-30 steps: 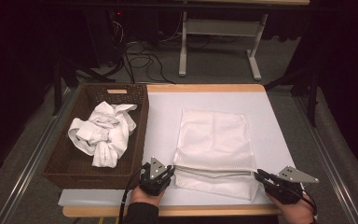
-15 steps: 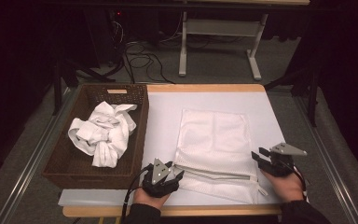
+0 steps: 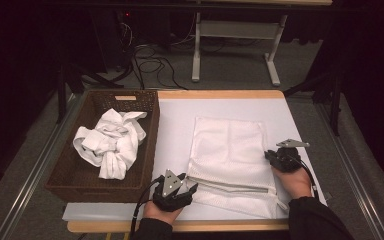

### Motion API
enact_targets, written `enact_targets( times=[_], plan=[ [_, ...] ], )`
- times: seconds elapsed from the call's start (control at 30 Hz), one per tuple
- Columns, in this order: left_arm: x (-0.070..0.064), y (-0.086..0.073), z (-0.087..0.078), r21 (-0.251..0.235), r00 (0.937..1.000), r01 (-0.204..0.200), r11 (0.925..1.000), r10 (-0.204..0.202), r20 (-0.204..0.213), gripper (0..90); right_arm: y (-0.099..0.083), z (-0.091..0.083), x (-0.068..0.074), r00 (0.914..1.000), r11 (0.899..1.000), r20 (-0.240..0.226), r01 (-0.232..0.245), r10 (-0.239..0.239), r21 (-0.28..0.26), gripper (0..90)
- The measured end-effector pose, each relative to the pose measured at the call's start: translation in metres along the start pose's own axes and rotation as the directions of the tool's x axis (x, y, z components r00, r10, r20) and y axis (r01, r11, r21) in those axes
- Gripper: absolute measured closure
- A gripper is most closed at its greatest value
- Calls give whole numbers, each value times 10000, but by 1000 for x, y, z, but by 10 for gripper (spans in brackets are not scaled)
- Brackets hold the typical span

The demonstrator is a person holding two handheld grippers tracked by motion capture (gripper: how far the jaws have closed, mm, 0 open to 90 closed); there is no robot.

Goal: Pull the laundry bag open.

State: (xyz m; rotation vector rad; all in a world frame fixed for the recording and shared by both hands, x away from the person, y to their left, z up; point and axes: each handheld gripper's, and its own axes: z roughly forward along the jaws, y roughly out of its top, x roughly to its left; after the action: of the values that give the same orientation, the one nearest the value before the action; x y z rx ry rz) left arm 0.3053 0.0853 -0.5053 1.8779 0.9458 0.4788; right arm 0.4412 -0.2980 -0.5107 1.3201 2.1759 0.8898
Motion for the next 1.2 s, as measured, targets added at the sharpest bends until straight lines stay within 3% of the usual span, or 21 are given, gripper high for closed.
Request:
enact_targets(
  times=[0.13, 0.3, 0.4, 0.47, 0.5, 0.57, 0.7, 0.83, 1.03, 1.2],
  plan=[
    [-1, -1, 1, 107, 10000, -47, 9999, 47, 0, 450, -5, -6, 1, 9991, 9995, 284, 313, -311, -50, 900],
    [-1, -1, 3, 218, 10000, -83, 9997, 82, 32, 453, -16, -22, -27, 9961, 9992, 824, -296, 316, -259, 900],
    [-2, -1, 4, 316, 9999, -137, 9994, 134, 83, 455, -24, -26, -40, 9928, 9993, 1149, -305, 329, -225, 900],
    [-3, -1, 7, 382, 9998, -157, 9991, 152, 120, 455, -25, -28, -43, 9932, 9986, 1072, -414, 446, -322, 895],
    [-4, -1, 8, 409, 9997, -187, 9990, 182, 131, 455, -24, -29, -40, 9943, 9995, 1046, -190, 217, -272, 832],
    [-6, -1, 10, 491, 9994, -275, 9984, 265, 206, 455, -24, -30, -38, 9945, 9993, 1036, -137, 173, -350, 802],
    [-11, 0, 15, 618, 9984, -495, 9969, 475, 321, 455, -27, -46, -27, 9964, 9954, 829, -75, 154, -953, 672],
    [-15, 0, 20, 884, 9966, -681, 9938, 637, 514, 509, -38, -74, -11, 9976, 9804, 693, 93, 45, -1970, 637],
    [-23, -1, 31, 1477, 9940, -822, 9856, 703, 840, 657, -51, -100, 9, 9998, 9704, 206, 39, 11, -2415, 612],
    [-22, -2, 35, 1800, 9975, -639, 9816, 571, 427, 836, -57, -106, 26, 9994, 9712, -4, 332, -342, -2361, 590]
  ],
)
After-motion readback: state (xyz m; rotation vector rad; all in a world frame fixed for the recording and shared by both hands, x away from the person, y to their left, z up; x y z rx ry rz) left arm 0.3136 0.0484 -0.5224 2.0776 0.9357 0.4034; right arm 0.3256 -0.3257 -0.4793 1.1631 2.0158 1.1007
